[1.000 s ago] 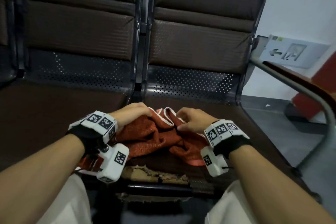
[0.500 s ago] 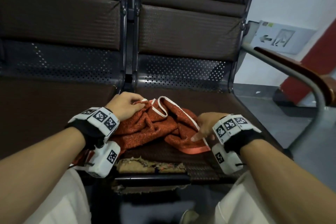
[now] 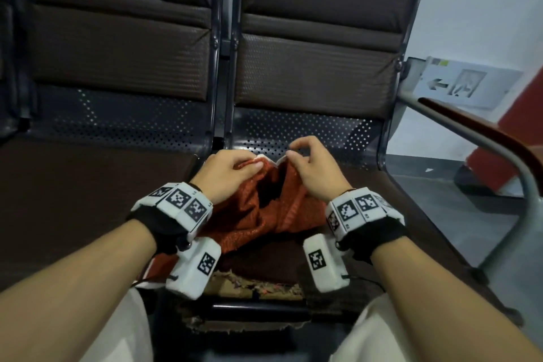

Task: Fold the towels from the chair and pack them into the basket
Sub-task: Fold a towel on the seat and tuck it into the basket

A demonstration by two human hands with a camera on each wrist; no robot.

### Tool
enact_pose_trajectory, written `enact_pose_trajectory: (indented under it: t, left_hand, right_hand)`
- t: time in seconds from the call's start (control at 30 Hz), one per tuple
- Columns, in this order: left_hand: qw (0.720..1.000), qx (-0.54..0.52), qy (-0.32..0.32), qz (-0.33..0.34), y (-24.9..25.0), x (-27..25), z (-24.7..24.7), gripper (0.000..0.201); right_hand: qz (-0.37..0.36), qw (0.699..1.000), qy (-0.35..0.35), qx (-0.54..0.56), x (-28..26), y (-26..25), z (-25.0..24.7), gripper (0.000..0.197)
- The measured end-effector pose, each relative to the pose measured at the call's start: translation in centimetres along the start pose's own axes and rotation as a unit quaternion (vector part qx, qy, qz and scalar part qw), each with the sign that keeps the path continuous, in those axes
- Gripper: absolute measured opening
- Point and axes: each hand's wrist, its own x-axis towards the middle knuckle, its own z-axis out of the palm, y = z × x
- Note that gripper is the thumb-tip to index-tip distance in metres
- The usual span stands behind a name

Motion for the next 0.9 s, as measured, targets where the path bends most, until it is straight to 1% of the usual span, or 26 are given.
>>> enact_pose_trajectory:
  t: [0.03, 0.1, 0.13, 0.2, 0.23, 0.27, 0.33, 0.4, 0.43, 0.5, 0.57, 0.6, 0.67, 0.73, 0.8, 0.9]
  left_hand:
    - [1.000, -0.029, -0.010, 0.005, 0.1, 0.1, -0.2, 0.011]
    - [0.996, -0.071, -0.044, 0.019, 0.2, 0.4, -0.6, 0.012]
    - [0.994, -0.086, -0.063, 0.023, 0.2, 0.5, -0.8, 0.012]
    - [0.990, -0.106, -0.088, 0.025, 0.0, 0.6, -1.3, 0.012]
    - [0.990, -0.109, -0.091, 0.026, -0.1, 0.6, -1.4, 0.013]
    - [0.990, -0.108, -0.086, 0.028, -0.2, 0.6, -1.6, 0.013]
    - [0.994, -0.096, -0.056, 0.021, -0.5, 0.7, -1.8, 0.013]
    - [0.997, -0.068, -0.028, -0.008, -1.0, 0.9, -2.1, 0.016]
    - [0.998, -0.048, -0.025, -0.029, -1.3, 1.1, -2.4, 0.023]
    - [0.997, -0.006, -0.025, -0.075, -1.8, 1.5, -2.8, 0.044]
    - [0.995, 0.009, -0.008, -0.103, -2.2, 1.7, -3.3, 0.058]
    - [0.994, 0.011, 0.005, -0.109, -2.4, 1.8, -3.4, 0.060]
    - [0.993, 0.015, 0.033, -0.114, -2.5, 2.0, -3.6, 0.052]
    - [0.992, 0.021, 0.037, -0.121, -2.2, 2.0, -3.6, 0.046]
    - [0.991, 0.036, 0.008, -0.128, -1.9, 2.0, -3.7, 0.046]
    - [0.989, 0.040, -0.055, -0.133, -1.3, 1.6, -4.2, 0.048]
  right_hand:
    - [-0.019, 1.000, -0.013, 0.012, 0.2, -0.3, 0.4, 0.017]
    - [-0.052, 0.996, -0.073, 0.004, 0.5, -0.6, 1.1, 0.032]
    - [-0.065, 0.992, -0.109, -0.001, 0.5, -0.8, 1.5, 0.033]
    - [-0.076, 0.983, -0.169, -0.010, 0.6, -0.7, 2.2, 0.019]
    - [-0.073, 0.980, -0.184, -0.021, 0.7, -0.6, 2.4, 0.017]
    - [-0.068, 0.979, -0.190, -0.027, 0.8, -0.5, 2.5, 0.021]
    - [-0.053, 0.982, -0.180, -0.015, 1.2, -0.4, 2.6, 0.026]
    - [-0.050, 0.990, -0.129, 0.018, 1.7, -0.4, 2.5, 0.030]
    - [-0.053, 0.993, -0.092, 0.044, 2.0, -0.5, 2.3, 0.031]
    - [-0.057, 0.993, -0.013, 0.099, 2.7, -0.5, 1.9, 0.034]
    - [-0.060, 0.989, 0.059, 0.118, 3.2, -0.3, 1.4, 0.039]
    - [-0.059, 0.987, 0.089, 0.118, 3.3, -0.2, 1.2, 0.041]
    - [-0.057, 0.982, 0.140, 0.112, 3.5, -0.1, 0.7, 0.041]
    - [-0.056, 0.976, 0.189, 0.091, 3.6, -0.2, 0.0, 0.043]
    - [-0.052, 0.968, 0.233, 0.080, 3.5, -0.5, -0.7, 0.044]
    - [-0.030, 0.947, 0.303, 0.102, 3.3, -1.0, -1.9, 0.045]
